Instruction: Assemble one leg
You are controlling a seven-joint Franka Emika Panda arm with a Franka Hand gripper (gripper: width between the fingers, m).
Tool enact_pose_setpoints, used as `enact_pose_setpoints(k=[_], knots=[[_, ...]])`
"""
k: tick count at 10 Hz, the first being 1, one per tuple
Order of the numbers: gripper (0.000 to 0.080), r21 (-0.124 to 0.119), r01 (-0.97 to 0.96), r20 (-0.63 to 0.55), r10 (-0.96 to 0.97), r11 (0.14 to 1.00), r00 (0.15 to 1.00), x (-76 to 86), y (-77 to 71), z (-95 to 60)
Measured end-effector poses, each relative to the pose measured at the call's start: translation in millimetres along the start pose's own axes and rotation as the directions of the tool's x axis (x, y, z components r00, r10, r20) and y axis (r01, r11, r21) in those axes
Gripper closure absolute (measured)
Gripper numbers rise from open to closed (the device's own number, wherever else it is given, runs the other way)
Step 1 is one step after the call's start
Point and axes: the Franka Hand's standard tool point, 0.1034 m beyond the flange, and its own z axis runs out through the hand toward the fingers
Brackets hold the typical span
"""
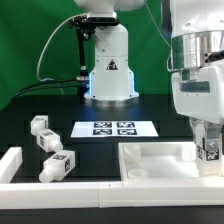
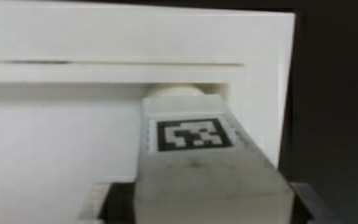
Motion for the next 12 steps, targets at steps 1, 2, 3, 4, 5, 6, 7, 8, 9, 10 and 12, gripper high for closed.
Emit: enact_pose_setpoints(k=[1, 2, 3, 4, 5, 6, 7, 8, 9, 10, 12], knots=[[0.0509, 0.001, 0.008, -0.001, -0.008, 1.000, 1.000, -0.2, -0.1, 0.0], [0.0409, 0.001, 0.030, -0.001, -0.030, 1.000, 1.000, -0.1, -0.1, 0.1], [0.0274, 0.001, 0.049, -0.001, -0.049, 0.999, 0.999, -0.6, 0.0, 0.2], [0.0274, 0.001, 0.252, -0.001, -0.252, 0.968, 0.968, -2.1, -1.7, -0.5], [0.0176, 0.007, 0.421, 0.005, -0.421, 0.907, 0.907, -3.7, -4.0, -1.2], [0.0157, 0.012, 0.535, 0.012, -0.535, 0.845, 0.845, -3.6, -4.4, -0.6], [0.0152, 0.020, 0.613, 0.014, -0.614, 0.790, 0.790, -5.6, -3.4, -0.6], [0.0152, 0.017, 0.661, 0.011, -0.662, 0.750, 0.750, -4.9, -3.0, -0.1], [0.0150, 0.016, 0.710, 0.009, -0.710, 0.705, 0.704, -4.1, -3.0, 0.1], [0.0150, 0.015, 0.757, 0.007, -0.757, 0.653, 0.653, -3.7, -3.1, 0.2], [0.0150, -0.010, 0.920, 0.005, -0.920, 0.393, 0.393, -7.3, -2.2, 0.8]])
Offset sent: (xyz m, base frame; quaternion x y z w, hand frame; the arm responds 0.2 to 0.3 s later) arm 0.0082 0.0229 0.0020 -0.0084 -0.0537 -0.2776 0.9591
